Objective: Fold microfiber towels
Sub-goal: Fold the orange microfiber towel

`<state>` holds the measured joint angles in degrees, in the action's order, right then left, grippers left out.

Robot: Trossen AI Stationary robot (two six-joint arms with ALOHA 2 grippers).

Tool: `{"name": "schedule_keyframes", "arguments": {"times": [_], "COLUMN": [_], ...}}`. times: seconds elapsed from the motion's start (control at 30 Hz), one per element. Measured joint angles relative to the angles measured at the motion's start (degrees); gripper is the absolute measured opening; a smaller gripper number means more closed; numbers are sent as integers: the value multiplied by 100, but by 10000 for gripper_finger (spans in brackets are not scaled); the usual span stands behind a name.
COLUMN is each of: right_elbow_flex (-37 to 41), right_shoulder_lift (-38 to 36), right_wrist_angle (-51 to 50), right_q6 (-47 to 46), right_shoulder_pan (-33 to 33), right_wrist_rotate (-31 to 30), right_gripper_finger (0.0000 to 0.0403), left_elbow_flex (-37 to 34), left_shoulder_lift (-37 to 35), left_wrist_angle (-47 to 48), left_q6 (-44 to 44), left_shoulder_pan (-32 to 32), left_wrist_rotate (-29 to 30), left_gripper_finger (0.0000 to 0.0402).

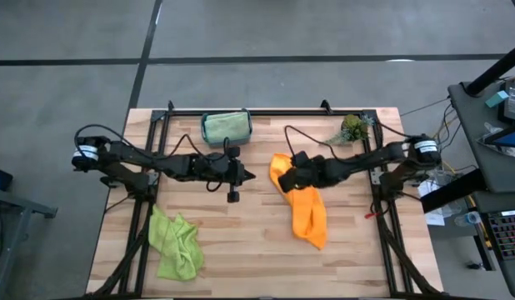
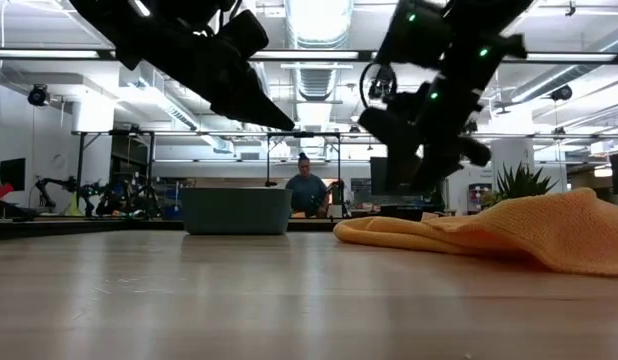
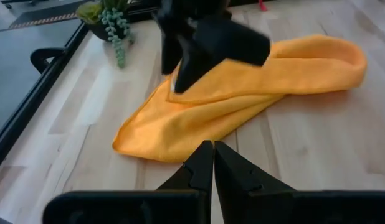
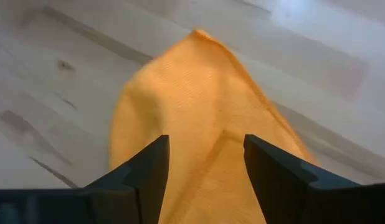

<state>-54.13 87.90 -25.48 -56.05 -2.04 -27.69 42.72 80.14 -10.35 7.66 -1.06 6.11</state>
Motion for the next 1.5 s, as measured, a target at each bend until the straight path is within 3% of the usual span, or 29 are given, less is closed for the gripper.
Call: {"name": "schedule_keyframes", "arguments": {"times": [0.53,0.67,0.9,1.3,1.5], "right_elbow_flex": [-198,-216,-216,-627,-925], "right_shoulder_lift": [1185,1211,1198,871,651], "right_wrist_angle": [99,92,77,-160,-122], "right_q6": [-350,-345,-80,509,1358], "right_shoulder_pan": [133,133,120,-174,-713], "right_wrist_rotate": [-122,-119,-91,24,64], "right_gripper_finger": [185,140,18,9,9], "left_elbow_flex": [-5,-9,-21,-79,-96], "left_shoulder_lift": [0,0,0,0,0], "left_wrist_angle": [-81,-175,-205,-212,-219], "left_q6": [-136,-136,-136,-138,-435], "left_shoulder_pan": [0,0,2,2,-10], "left_wrist_rotate": [0,1,0,15,24], "left_gripper_finger": [0,0,0,0,0]}}
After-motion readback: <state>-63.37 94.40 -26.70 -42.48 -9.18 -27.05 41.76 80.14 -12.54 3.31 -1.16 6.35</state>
